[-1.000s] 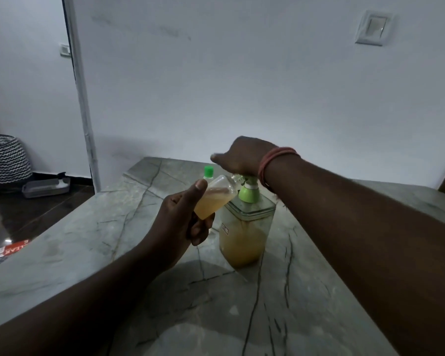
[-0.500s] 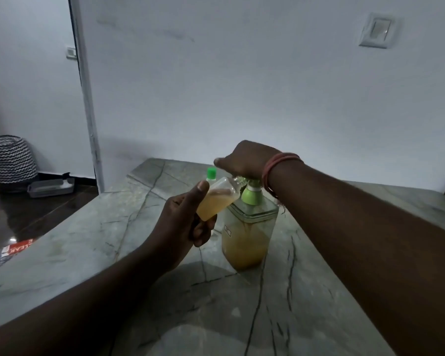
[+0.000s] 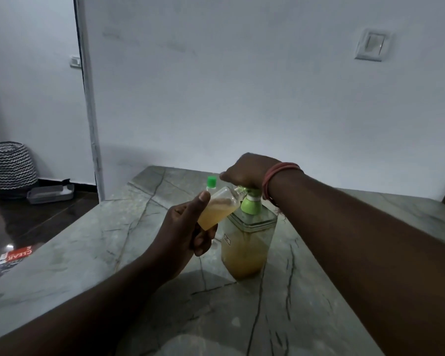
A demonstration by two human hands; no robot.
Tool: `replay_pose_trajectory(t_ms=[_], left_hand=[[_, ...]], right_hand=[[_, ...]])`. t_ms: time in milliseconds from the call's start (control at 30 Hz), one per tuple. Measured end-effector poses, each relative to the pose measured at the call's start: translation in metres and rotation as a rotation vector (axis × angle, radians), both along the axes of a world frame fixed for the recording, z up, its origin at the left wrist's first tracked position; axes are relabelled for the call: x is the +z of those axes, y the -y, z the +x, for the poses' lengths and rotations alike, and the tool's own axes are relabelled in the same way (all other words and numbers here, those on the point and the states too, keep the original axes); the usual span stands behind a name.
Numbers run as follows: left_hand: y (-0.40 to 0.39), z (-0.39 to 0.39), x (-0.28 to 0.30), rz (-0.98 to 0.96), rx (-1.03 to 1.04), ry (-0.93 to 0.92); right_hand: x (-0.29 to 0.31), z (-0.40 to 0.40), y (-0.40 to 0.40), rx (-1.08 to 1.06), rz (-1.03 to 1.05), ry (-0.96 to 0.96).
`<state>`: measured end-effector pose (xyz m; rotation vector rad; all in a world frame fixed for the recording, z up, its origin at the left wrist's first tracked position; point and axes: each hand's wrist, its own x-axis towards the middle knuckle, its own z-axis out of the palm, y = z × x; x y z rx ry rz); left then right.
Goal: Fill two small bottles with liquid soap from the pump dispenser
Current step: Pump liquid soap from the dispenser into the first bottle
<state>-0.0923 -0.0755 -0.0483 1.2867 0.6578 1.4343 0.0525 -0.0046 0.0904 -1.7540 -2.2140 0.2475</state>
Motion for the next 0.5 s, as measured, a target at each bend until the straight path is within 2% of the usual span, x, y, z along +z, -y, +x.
replay_pose_trajectory(t_ms=[100,167,400,500], left_hand=[[-0.001,-0.002,-0.001,0.006,0.012,0.009],[0.0,-0.002,0.0,0.01,0.013,0.019],[0.005,0.001,0.004,0.004,0.015,0.026],[0.003,0.002,0.004,0.004,0.003,0.007]], right_hand=[[-0.008,-0.002,-0.004,-0.008,0.01,-0.15],[-0.009,0.0,-0.002,-0.028,-0.037,-0.167],[-0.002,0.0,0.004,-0.018,-0.051,-0.09],[0.002,-0.003,0.002,0.01,0.028,-0.029]])
